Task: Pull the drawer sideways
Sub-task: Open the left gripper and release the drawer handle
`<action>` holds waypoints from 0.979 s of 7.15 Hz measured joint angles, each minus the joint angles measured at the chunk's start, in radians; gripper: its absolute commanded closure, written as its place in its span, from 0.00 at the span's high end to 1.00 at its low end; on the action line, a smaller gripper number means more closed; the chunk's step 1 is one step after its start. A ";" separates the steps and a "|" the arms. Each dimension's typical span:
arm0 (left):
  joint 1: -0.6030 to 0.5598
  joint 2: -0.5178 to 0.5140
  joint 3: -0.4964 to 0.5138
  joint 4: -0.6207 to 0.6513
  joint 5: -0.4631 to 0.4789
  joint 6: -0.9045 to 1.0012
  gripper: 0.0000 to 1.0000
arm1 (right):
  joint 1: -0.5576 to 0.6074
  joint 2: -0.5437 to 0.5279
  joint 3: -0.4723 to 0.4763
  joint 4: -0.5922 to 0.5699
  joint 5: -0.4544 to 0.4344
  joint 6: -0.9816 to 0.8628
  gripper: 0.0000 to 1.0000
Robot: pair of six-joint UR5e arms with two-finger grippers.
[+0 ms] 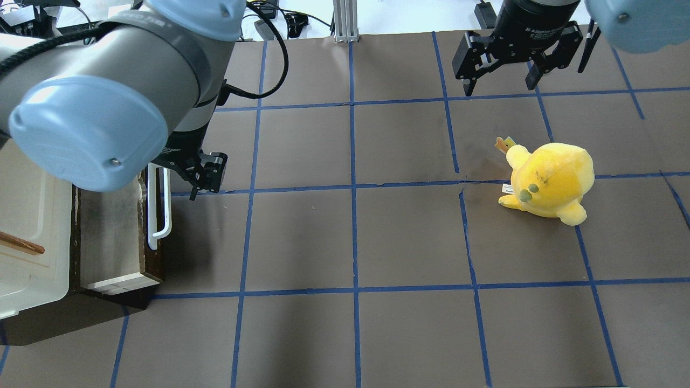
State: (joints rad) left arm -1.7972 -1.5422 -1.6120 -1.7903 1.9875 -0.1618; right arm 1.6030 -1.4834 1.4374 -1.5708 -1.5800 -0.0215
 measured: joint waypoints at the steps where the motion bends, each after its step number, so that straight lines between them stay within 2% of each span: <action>1: 0.028 0.017 0.002 0.001 -0.079 -0.004 1.00 | 0.000 0.000 0.000 0.000 0.000 0.000 1.00; 3: 0.083 0.029 0.005 0.033 -0.219 -0.004 1.00 | 0.000 0.000 0.000 0.000 0.000 0.000 1.00; 7: 0.141 0.031 0.067 0.029 -0.337 -0.018 1.00 | 0.000 0.000 0.000 0.000 0.000 0.000 1.00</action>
State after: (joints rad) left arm -1.6563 -1.5110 -1.5447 -1.7608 1.6502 -0.1801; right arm 1.6030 -1.4834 1.4373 -1.5708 -1.5800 -0.0215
